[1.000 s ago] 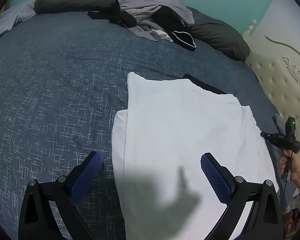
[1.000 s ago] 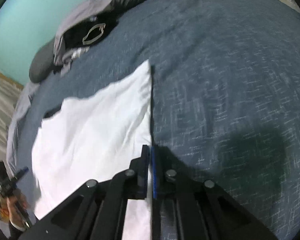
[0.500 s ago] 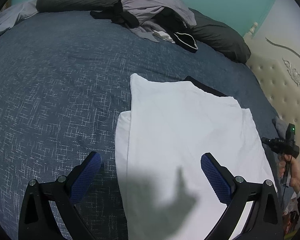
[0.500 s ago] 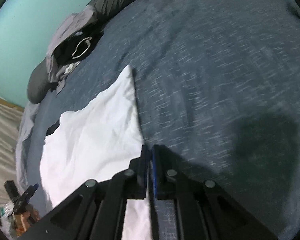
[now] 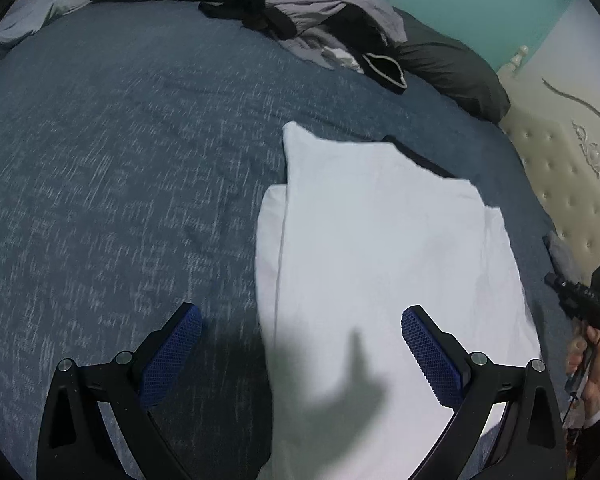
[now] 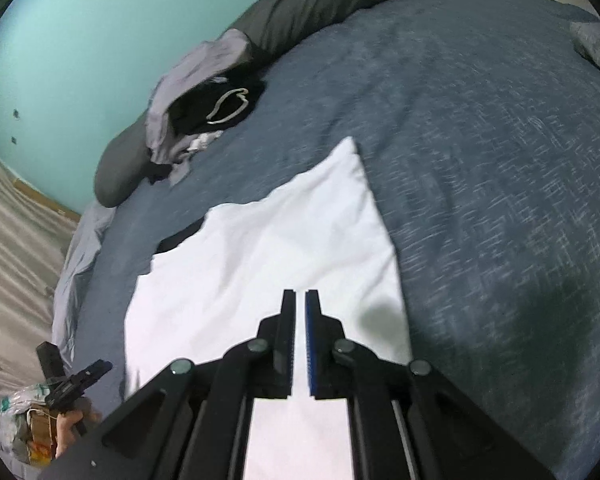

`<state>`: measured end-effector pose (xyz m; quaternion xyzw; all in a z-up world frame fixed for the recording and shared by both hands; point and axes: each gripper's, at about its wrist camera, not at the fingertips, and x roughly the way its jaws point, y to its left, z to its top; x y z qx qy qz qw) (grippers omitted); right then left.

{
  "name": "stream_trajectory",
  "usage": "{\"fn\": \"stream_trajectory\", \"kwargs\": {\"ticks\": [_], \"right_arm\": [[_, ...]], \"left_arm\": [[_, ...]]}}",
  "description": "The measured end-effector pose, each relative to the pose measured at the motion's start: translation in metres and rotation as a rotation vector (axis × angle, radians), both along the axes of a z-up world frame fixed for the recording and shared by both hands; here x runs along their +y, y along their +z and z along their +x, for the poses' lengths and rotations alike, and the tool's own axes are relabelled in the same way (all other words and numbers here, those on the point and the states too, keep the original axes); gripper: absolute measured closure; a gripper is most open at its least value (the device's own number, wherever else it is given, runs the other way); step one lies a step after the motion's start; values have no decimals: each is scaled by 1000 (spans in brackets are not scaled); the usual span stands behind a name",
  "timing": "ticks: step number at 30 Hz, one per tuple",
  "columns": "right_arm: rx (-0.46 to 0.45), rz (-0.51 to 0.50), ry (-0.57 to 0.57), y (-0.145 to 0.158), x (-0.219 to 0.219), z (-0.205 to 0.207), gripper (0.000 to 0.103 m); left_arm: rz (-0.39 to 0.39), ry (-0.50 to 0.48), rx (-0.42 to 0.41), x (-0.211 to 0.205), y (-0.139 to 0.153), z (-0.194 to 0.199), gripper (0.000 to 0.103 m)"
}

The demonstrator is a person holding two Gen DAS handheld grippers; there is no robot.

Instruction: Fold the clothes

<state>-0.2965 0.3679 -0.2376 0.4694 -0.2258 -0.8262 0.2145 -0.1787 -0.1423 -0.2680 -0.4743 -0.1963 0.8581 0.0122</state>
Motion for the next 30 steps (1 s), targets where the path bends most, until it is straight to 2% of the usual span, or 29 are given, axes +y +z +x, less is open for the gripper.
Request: {"fn": "stream_trajectory", "kwargs": {"ticks": [5,14,25,28,30], "right_arm": [[22,-63,6,4,-11,20,99],[20,-56,65,12,-29,46,99],[36,-37,71,33,-18,72,99],[39,-35,71,36,-15,78,98],[35,-30,73,36,-14,81,99]], "left_arm": [[-23,-25,-14,-2,9,17,1],[-13,-67,-90,-4,14,47,1],[36,-122,-153,4,-1,75,2],[58,-128,-173,6,-10,78,8],[73,-131,-187,7,-15,79,16]]}}
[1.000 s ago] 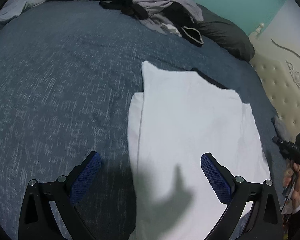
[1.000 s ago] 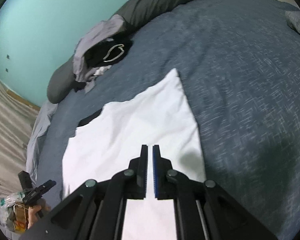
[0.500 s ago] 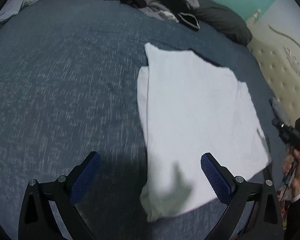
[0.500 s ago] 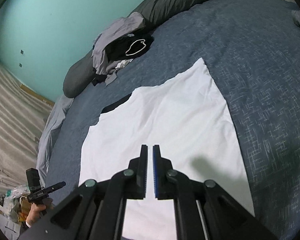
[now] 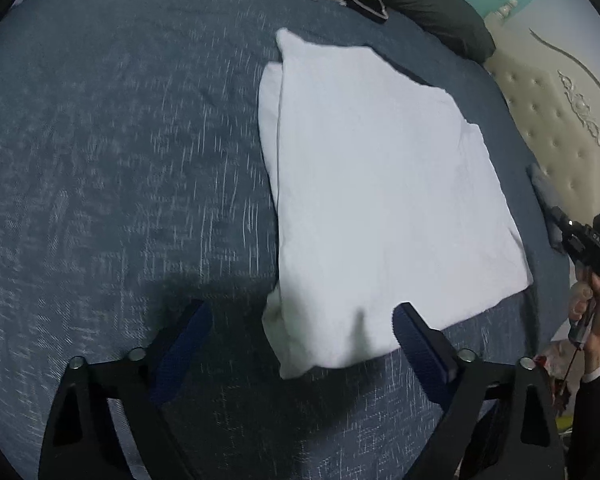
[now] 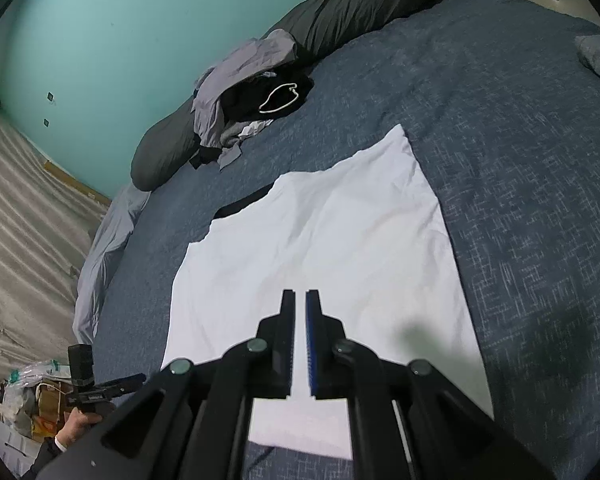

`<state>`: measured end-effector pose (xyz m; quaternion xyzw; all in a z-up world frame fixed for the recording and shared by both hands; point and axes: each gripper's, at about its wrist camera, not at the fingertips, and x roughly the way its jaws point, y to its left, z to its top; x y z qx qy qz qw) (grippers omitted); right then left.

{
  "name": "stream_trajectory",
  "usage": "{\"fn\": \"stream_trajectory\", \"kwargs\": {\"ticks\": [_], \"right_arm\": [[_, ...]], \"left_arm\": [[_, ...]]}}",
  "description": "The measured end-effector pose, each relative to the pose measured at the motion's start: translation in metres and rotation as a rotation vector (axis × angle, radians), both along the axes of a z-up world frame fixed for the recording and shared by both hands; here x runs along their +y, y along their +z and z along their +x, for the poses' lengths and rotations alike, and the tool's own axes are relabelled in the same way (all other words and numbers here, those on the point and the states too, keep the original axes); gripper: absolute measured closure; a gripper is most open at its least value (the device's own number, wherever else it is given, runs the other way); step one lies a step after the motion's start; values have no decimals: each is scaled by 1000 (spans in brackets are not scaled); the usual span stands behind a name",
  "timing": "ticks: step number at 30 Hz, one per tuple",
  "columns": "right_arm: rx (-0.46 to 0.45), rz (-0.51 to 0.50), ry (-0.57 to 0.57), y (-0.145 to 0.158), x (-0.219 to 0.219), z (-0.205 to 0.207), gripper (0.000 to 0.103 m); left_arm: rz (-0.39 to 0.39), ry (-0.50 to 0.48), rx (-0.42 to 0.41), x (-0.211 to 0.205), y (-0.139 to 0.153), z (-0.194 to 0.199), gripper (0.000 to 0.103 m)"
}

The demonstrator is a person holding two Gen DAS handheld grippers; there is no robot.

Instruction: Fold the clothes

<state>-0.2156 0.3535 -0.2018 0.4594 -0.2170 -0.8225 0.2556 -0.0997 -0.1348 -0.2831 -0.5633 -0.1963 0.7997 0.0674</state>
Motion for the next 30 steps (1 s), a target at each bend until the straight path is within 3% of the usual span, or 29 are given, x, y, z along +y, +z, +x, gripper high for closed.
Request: {"fn": "stream_trajectory", "kwargs": {"ticks": [7,13,15,21,30], "right_arm": [[-8,-7,-19,-3,5,6,98],[-6,-9,-25,-1,7,6,98],[-5,-11,-27,0,7,5,98],[-13,-13,-26,-4,7,5,98],[-19,-21,-27,-5,7,4,98]], "left_arm": [[64,0,-34,2,-16,1,36],[74,1,-44,4,-26,-1,48],[79,-8,-47,6,-27,0,60],[95,-34,-45,9,-26,1,82],[81,-63,-23,18,-11,-3,90]]}}
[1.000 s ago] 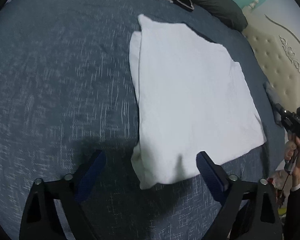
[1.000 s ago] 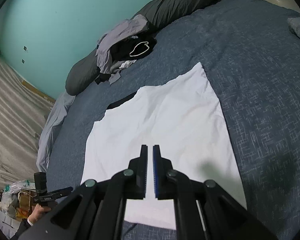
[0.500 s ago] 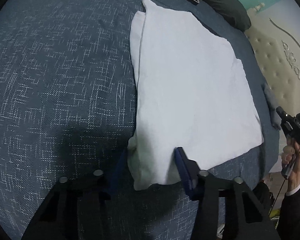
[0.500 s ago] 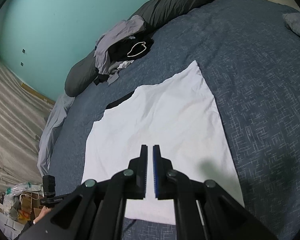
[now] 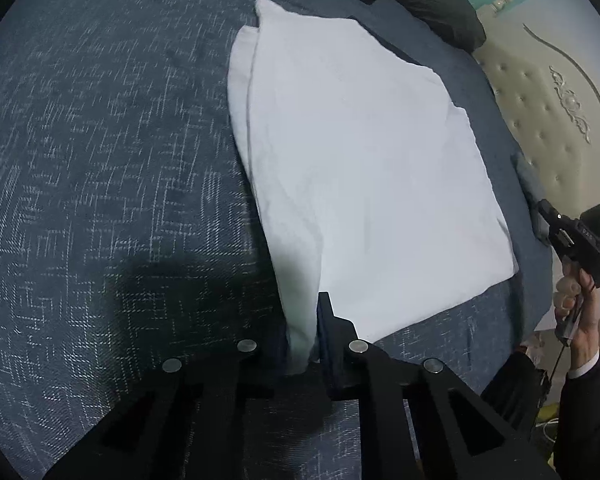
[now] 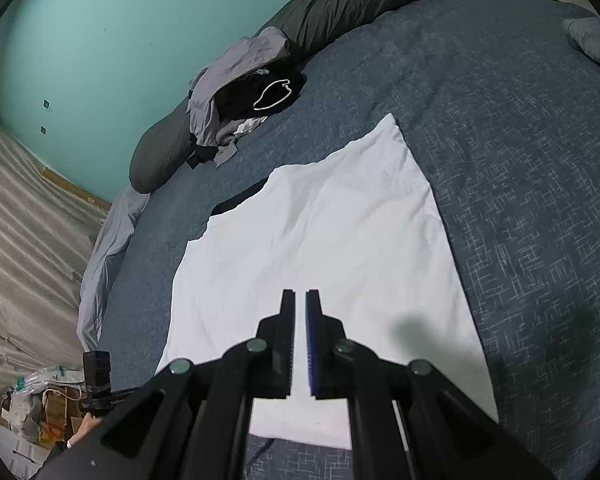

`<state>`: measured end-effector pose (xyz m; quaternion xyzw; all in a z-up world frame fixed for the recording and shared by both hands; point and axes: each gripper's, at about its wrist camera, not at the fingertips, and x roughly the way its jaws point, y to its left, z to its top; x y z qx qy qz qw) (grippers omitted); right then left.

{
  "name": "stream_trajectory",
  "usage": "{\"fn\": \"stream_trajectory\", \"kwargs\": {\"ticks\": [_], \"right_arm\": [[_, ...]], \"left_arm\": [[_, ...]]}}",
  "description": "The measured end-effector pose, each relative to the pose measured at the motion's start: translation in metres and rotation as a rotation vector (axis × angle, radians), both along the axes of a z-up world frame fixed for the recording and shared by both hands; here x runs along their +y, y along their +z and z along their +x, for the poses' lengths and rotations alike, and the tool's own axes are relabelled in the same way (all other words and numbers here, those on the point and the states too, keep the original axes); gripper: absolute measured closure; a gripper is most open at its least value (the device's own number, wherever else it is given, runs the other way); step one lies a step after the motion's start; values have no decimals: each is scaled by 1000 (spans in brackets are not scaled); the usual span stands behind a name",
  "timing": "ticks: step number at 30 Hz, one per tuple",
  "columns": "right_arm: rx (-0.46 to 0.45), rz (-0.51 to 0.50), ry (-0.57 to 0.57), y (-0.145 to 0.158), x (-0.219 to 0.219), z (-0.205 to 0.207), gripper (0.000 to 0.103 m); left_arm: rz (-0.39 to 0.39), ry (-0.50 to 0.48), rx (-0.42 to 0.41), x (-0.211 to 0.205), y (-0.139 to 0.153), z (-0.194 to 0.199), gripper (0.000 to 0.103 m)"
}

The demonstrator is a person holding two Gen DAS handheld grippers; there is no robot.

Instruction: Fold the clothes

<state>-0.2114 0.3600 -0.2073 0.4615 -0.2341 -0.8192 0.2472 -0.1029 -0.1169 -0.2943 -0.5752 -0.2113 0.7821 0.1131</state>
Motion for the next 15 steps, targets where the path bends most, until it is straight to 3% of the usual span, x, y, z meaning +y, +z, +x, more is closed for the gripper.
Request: {"fn": "stream_trajectory", "kwargs": {"ticks": [7,15], "right_arm": [[8,-7,-6,3,8,-2,98],[22,-16,-16,11,36,1,98]], "left_arm": [[20,-43,49,30,36,-17,91],[7,-163,128,120,98,-74,92]]}}
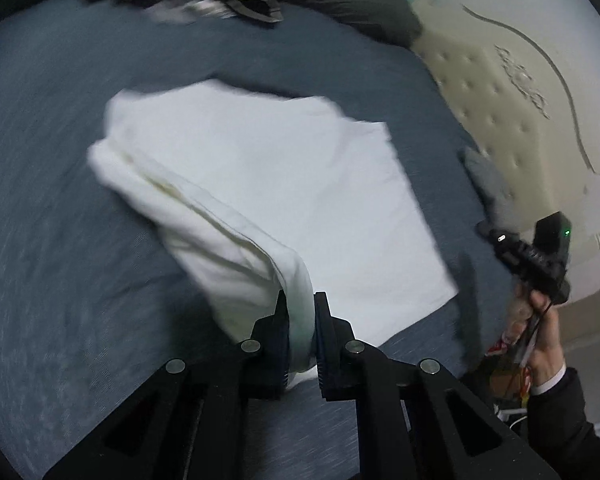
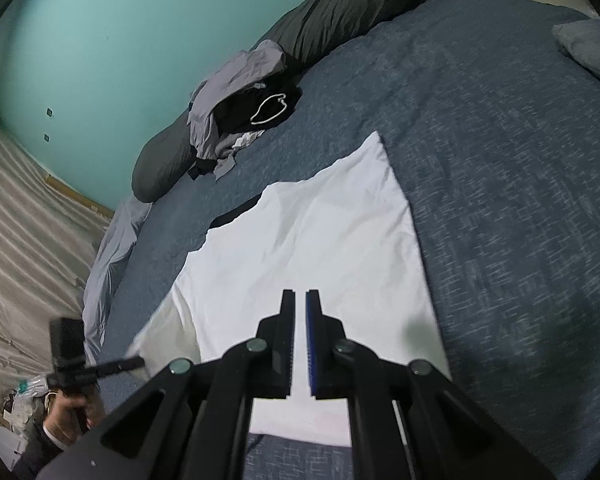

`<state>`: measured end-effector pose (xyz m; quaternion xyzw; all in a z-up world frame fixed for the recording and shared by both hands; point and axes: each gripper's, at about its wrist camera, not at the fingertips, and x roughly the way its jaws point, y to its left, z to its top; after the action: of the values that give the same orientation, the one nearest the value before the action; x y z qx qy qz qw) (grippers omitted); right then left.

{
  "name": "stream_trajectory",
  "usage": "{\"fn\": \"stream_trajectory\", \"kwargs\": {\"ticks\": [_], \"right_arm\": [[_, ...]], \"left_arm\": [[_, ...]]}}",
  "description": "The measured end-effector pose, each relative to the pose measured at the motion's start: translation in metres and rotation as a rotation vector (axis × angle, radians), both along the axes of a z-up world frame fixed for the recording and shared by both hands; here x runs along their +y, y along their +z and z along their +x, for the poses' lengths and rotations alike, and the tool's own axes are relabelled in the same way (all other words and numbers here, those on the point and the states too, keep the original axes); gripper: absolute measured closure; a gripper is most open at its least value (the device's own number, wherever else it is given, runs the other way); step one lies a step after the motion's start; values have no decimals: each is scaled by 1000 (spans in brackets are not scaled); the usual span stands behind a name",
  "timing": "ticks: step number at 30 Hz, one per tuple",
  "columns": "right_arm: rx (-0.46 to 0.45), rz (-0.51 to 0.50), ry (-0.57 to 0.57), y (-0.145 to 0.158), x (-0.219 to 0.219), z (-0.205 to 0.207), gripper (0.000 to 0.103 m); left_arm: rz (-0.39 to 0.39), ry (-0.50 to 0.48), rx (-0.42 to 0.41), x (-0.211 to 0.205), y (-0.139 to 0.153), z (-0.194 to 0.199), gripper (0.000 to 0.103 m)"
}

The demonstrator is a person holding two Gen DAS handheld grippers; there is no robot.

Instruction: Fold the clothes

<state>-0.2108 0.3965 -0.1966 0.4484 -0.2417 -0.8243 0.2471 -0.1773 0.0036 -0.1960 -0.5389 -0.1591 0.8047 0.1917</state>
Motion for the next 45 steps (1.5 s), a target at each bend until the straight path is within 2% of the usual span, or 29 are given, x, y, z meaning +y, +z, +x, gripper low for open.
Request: {"fn": "stream_trajectory", "kwargs": {"ticks": [4,7,10,13,18,21,22,25,28,31,38,42,45], "right_arm": [[10,-1,-6,8,21,1,98],[19,2,-10,16,38,2,98],[19,16,-16,19,58,4,98],[5,34,-27,17,80,5,98],[-63,75,-29,-2,98,3,97],[-104,89,-6,-15,96,3,95],[-110,90,5,-17,93,3,91],[-115,94,45,-22,79,1,74],[-114,104,98,-23,58,-4,71],[-129,146,160,-26,32,-11,63],[-105,286,252,-34,-14,-17,63],[-84,331,299,-37,-34,-17,63],[-70,403,339,-42,-50,-18,63]], "left_arm": [[-9,-105,37,71,27,-29,92],[-26,-191,28,132,26,-43,92],[-35,-270,-8,195,7,-56,92],[-42,-334,-66,246,-26,-62,92],[-81,-385,-120,292,-62,-57,92],[-74,-373,-90,285,-54,-57,92],[-75,-354,-80,275,-49,-57,92],[-85,-293,-56,236,-38,-58,92],[-111,-243,-38,194,-32,-53,91],[-128,-206,-51,159,-37,-44,90],[-158,-174,-103,117,-67,-26,89],[-154,-166,-116,113,-83,-21,89],[-156,-170,-122,116,-92,-18,89]]}}
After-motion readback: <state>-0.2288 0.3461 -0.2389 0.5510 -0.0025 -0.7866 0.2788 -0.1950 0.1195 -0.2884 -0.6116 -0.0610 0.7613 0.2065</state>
